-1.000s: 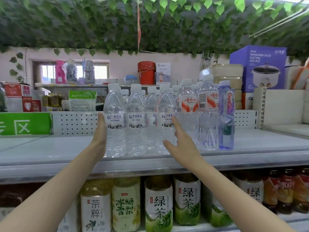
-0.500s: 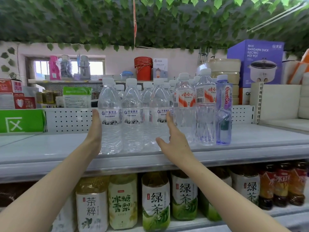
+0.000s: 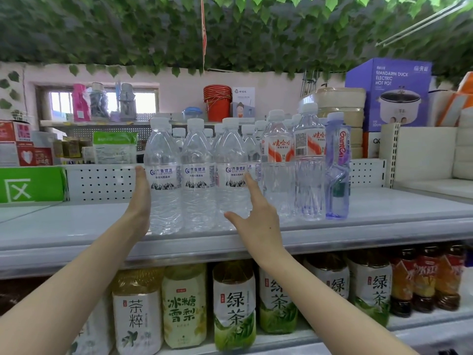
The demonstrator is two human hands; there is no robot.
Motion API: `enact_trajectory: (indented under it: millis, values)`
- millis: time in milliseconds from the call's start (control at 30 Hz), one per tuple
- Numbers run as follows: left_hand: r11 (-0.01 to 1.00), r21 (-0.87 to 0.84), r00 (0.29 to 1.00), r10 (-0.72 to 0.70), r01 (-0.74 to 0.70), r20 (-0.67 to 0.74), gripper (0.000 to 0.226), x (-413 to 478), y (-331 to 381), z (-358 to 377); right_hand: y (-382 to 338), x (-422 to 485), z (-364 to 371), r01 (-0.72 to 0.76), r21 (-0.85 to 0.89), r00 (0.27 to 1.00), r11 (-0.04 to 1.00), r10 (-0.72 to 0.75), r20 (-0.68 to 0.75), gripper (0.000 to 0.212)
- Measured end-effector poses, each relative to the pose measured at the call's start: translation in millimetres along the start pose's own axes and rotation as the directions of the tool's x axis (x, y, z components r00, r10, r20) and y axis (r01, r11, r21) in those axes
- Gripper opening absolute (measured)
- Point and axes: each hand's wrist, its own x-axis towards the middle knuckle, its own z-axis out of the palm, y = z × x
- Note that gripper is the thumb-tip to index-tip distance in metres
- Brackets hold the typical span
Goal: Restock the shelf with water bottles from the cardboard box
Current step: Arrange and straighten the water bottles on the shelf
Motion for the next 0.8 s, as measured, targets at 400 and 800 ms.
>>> enact_trajectory:
  millis: [400,800]
  values:
    - [0.999,0.014,0.998,-0.049,0.050,-0.051,0.074,7,-5,0,9,-1,-31,-0.034,-0.018,0.999,0.999,0.034,0.012,0.072]
    - [1.000,0.015,0.998,-0.020,0.021,-0.060,0.068,4,-5,1,3,8,-1,-0.106,0.003,0.992,0.994,0.105,0.072,0.081]
